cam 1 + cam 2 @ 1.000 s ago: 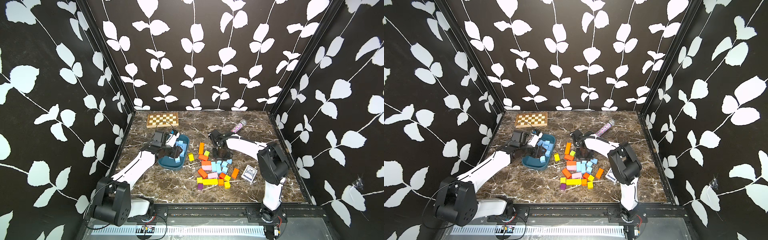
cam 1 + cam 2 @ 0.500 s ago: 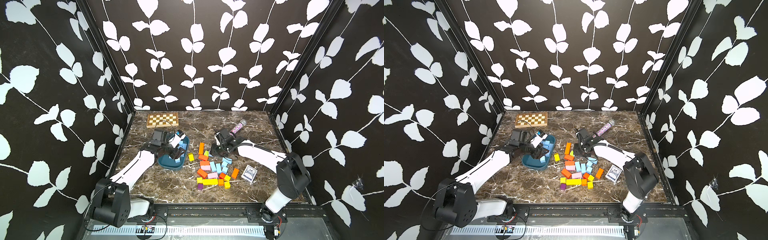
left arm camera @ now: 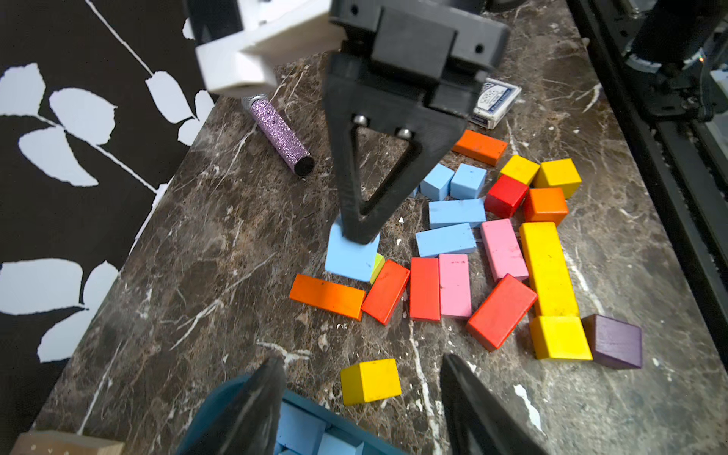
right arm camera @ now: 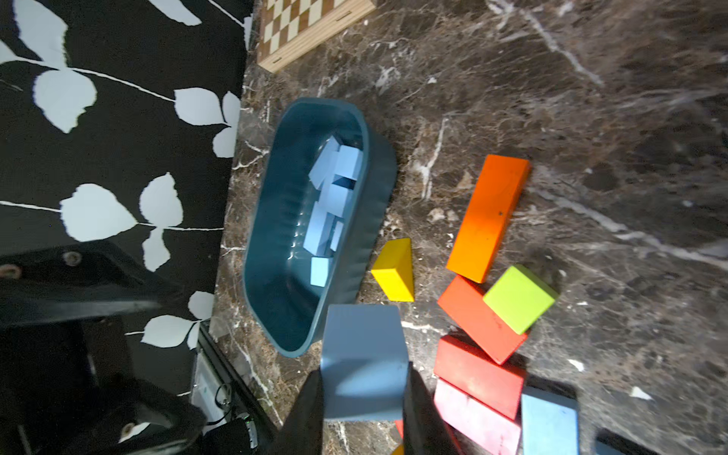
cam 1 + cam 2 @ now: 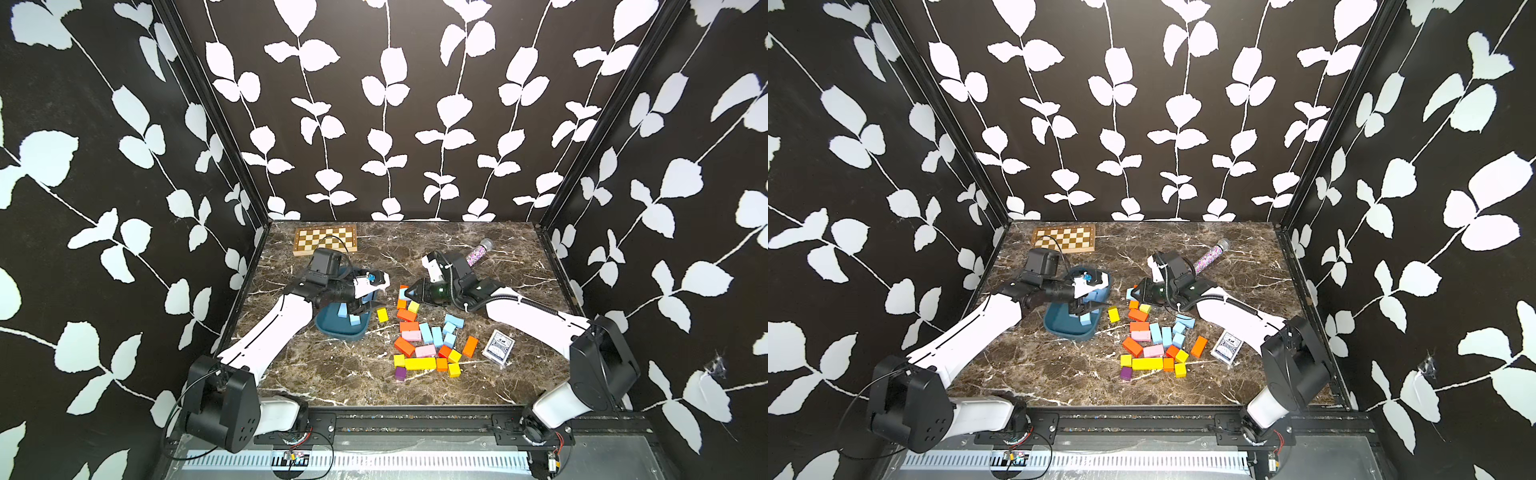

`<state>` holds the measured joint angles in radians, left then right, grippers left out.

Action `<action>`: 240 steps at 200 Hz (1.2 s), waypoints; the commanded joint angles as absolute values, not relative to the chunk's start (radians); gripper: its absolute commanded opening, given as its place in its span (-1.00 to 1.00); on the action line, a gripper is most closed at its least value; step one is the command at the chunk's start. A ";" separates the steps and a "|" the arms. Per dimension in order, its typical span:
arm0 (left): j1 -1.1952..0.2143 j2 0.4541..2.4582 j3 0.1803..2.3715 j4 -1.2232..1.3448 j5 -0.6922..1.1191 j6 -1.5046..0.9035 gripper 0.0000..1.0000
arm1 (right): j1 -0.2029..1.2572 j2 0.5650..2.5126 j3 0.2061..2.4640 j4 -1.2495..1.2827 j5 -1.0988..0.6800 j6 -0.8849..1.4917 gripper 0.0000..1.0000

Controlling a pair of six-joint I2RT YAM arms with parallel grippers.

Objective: Pick out the blue building blocks
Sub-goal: Pick up the building block from the center of the board.

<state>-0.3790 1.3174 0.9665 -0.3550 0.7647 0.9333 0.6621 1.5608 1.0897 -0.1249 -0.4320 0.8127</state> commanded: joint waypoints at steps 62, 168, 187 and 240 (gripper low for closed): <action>-0.435 1.321 0.994 -0.390 0.765 1.013 0.31 | 0.657 1.543 1.065 0.029 -0.577 0.865 -0.81; -0.448 1.338 0.984 -0.251 0.685 0.904 0.34 | 0.657 1.544 1.033 0.090 -0.665 0.904 -0.79; -0.449 1.348 0.989 -0.261 0.695 0.922 0.33 | 0.658 1.547 1.038 0.093 -0.684 0.907 -0.79; -0.454 1.368 1.016 -0.323 0.723 0.962 0.22 | 0.658 1.546 1.053 0.095 -0.703 0.900 -0.77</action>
